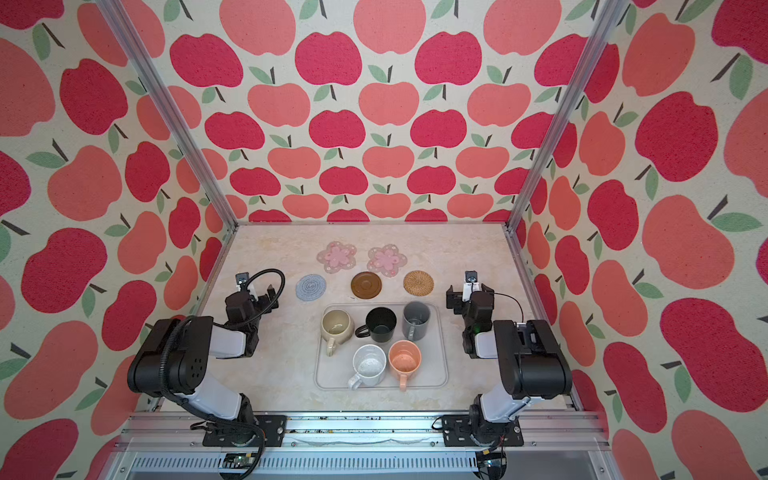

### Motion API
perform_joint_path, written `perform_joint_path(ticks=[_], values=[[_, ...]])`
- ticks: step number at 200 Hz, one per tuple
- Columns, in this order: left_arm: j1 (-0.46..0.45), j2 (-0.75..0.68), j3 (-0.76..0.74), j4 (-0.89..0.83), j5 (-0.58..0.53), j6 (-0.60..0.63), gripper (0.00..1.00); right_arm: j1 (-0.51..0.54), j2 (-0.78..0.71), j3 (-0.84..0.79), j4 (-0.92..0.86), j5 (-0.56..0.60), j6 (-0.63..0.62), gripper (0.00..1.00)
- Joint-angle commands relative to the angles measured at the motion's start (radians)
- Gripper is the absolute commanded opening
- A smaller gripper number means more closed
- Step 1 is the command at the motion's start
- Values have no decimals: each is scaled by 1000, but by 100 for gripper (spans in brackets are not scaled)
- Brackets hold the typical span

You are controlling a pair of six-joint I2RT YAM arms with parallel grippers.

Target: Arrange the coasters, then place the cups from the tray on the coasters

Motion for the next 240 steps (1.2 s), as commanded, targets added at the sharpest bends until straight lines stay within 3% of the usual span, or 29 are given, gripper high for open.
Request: perform_joint_path(ticks=[1, 240], values=[[6, -1, 20, -5, 11, -5, 99, -7, 8, 17, 11, 10, -9, 99], [5, -2, 20, -4, 11, -4, 99, -21, 5, 27, -11, -10, 2, 99]])
